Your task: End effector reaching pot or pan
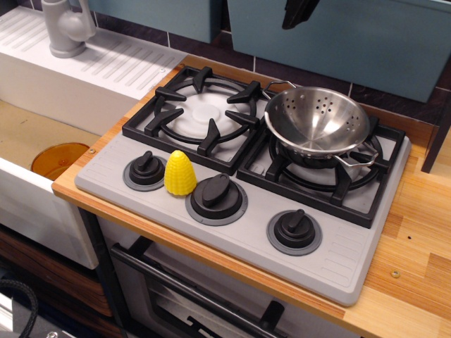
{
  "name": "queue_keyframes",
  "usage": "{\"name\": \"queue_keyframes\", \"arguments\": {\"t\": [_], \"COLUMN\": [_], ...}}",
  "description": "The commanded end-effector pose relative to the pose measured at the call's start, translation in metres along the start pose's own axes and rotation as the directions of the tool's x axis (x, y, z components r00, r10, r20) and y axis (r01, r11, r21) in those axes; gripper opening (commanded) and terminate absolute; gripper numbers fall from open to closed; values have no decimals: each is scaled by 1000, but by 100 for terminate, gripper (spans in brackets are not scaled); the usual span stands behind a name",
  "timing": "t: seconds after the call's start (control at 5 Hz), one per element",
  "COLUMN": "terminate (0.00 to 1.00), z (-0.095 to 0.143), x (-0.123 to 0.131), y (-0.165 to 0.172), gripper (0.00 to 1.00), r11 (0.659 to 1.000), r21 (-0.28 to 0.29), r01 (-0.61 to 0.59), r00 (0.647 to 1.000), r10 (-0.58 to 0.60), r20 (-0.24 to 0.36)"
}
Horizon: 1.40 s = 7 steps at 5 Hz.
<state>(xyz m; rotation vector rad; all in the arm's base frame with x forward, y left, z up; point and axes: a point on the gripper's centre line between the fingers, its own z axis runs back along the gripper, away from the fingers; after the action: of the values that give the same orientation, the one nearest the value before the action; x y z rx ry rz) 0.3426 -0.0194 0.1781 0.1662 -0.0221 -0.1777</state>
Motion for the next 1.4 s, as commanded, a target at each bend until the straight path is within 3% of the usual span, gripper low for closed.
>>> {"name": "queue_keyframes", "arguments": {"t": [0.0, 0.6, 0.8, 1.2], "terminate": [0, 0, 0, 0], "z": [0, -60, -69, -77], "x": [0, 48, 44, 16], "y": [0, -6, -2, -39], "gripper": [100, 100, 100, 100], "r11": [1000, 999, 999, 992], "r21": [0, -42, -49, -55], "r01": [0, -16, -15, -110], "r00": [1000, 988, 985, 981], "r10": [0, 22, 23, 117], "r20": [0, 154, 171, 155]}}
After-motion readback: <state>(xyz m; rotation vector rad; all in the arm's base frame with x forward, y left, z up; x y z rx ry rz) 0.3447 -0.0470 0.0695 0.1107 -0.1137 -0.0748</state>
